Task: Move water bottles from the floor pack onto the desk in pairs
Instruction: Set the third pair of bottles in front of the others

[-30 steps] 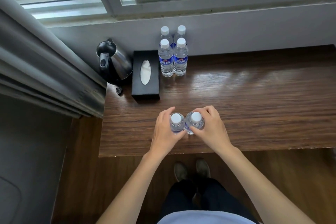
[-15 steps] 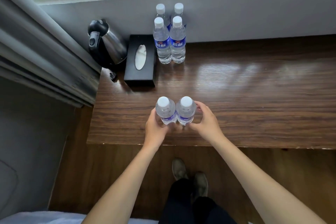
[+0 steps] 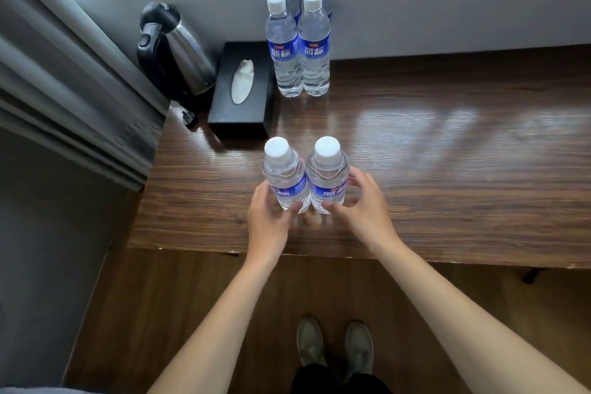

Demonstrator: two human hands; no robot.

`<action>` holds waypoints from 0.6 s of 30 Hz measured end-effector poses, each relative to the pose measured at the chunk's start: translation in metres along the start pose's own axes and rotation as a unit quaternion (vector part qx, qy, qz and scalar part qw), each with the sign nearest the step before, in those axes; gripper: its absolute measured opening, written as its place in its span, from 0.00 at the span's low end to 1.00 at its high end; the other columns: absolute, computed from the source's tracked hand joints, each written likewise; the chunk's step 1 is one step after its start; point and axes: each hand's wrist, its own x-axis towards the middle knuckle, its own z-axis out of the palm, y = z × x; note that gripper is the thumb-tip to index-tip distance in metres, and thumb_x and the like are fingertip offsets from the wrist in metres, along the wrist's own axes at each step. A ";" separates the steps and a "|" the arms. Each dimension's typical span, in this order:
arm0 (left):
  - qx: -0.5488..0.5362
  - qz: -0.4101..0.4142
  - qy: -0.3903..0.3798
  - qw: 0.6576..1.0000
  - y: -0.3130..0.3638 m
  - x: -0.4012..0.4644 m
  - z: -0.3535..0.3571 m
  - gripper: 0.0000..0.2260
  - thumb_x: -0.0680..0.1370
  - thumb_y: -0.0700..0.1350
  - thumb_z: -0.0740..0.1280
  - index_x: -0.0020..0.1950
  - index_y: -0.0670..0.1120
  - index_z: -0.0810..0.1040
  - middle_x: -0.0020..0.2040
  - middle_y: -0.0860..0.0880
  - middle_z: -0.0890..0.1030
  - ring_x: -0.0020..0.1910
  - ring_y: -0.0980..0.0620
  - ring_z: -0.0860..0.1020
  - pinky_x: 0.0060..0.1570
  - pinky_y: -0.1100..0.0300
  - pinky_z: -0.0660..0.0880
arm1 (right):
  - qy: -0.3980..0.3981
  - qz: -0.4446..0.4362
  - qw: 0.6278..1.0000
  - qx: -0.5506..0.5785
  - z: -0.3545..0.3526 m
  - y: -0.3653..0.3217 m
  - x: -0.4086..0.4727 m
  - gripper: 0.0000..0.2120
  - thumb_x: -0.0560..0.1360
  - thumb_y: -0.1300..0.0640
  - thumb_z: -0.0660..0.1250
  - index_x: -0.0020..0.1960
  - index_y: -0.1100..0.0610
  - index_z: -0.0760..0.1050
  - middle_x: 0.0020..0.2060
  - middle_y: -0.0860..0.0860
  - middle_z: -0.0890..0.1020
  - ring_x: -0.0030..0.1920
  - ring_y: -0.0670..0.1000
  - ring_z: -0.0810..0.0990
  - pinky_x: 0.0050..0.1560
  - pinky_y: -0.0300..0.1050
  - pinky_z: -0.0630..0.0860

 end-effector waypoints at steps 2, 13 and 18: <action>-0.016 0.011 -0.009 1.000 -0.002 0.001 0.002 0.22 0.72 0.46 0.76 0.63 0.49 0.75 0.58 0.57 0.80 0.56 0.68 0.76 0.52 0.80 0.69 | -0.009 -0.014 1.000 0.018 0.002 0.008 0.003 0.33 0.67 0.53 0.78 0.68 0.47 0.69 0.64 0.43 0.74 0.64 0.42 0.72 0.62 0.44 0.74; -0.068 0.066 -0.031 0.995 -0.037 0.006 0.007 0.24 0.73 0.39 0.74 0.68 0.46 0.73 0.61 0.52 0.81 0.61 0.57 0.79 0.59 0.64 0.76 | -0.009 -0.057 0.998 0.040 0.021 0.036 0.000 0.35 0.65 0.55 0.79 0.69 0.48 0.68 0.63 0.42 0.77 0.63 0.41 0.74 0.64 0.46 0.75; -0.072 0.055 -0.003 0.996 -0.042 0.006 0.012 0.23 0.71 0.41 0.77 0.65 0.46 0.76 0.58 0.51 0.82 0.58 0.56 0.81 0.60 0.59 0.77 | 0.014 -0.041 0.998 0.047 0.024 0.041 -0.001 0.31 0.64 0.57 0.79 0.64 0.50 0.72 0.58 0.42 0.80 0.58 0.42 0.79 0.60 0.49 0.77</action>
